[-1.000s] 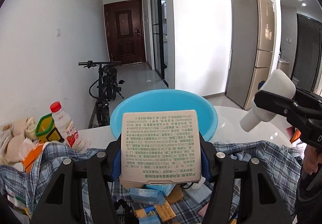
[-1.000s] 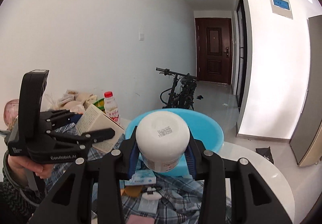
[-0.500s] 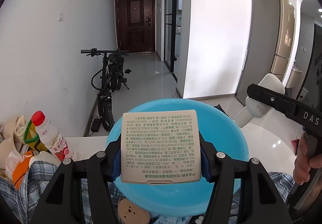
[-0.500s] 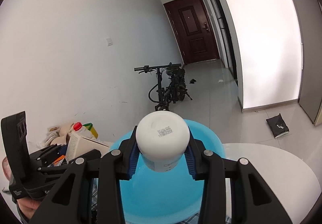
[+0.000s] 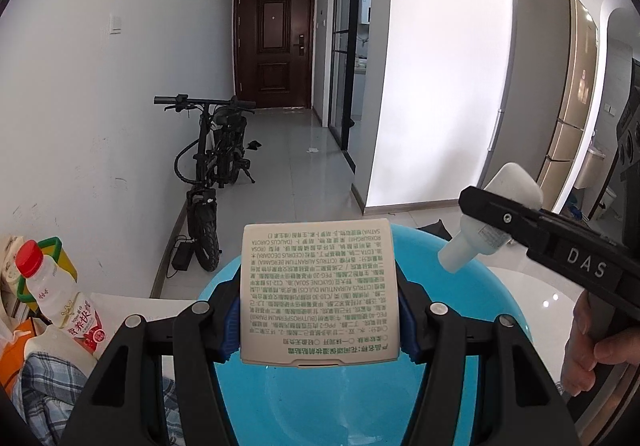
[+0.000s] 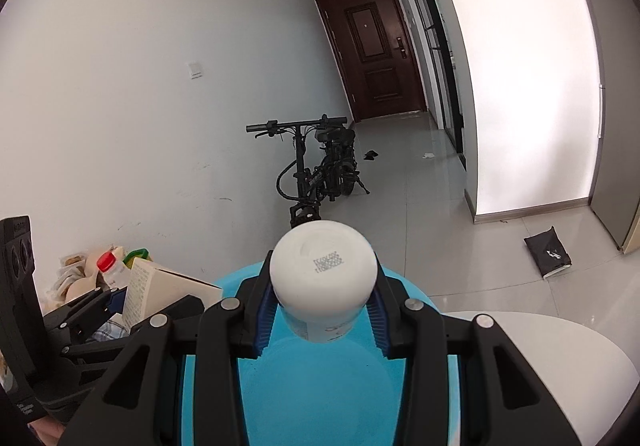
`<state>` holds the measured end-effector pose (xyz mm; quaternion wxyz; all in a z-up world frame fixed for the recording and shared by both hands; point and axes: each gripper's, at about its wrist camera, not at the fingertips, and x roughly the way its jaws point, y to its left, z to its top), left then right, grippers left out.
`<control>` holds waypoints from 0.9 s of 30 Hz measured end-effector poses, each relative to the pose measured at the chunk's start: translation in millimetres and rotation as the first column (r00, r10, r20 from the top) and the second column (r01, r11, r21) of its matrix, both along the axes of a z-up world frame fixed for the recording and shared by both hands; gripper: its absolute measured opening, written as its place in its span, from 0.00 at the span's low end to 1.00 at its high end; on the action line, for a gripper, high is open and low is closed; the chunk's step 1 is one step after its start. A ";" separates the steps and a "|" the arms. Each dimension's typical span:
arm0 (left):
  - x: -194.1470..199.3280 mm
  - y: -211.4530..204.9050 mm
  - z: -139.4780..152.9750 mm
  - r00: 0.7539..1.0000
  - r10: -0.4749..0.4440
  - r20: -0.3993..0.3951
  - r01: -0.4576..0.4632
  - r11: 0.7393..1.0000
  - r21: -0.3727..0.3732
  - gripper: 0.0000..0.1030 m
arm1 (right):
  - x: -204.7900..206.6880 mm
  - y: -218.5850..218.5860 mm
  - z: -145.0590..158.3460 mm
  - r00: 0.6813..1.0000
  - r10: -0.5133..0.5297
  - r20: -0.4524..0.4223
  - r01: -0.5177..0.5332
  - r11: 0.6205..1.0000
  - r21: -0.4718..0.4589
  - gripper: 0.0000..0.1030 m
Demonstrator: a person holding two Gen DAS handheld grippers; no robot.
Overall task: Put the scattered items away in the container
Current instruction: 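Carry the bottle and the box over the blue basin with both tools, then lower the white box into the basin and open the left tool while the right tool holds the bottle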
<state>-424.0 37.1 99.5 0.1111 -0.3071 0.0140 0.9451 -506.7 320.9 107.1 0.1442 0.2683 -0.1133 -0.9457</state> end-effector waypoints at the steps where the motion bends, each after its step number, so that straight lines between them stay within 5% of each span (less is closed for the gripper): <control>1: -2.2 -1.0 -4.2 1.000 0.001 0.005 -0.001 1.000 -0.005 0.61 | -1.6 1.3 -0.8 1.000 0.003 0.004 -0.003 1.000 -0.003 0.37; 14: -18.7 -3.9 -23.5 0.999 0.001 0.040 -0.001 1.000 -0.005 0.61 | -11.7 -33.7 -23.2 0.996 0.055 0.067 -0.063 0.991 0.122 0.37; 23: -46.5 -20.4 -46.5 0.987 -0.003 0.162 -0.007 0.998 0.062 0.61 | -18.2 -28.4 -31.8 0.989 0.072 0.126 -0.081 0.994 0.068 0.37; 27: -49.6 -16.4 -53.5 0.982 -0.001 0.189 -0.006 0.999 0.038 0.61 | -29.1 -20.5 -42.6 0.974 0.112 0.195 -0.108 0.994 -0.029 0.37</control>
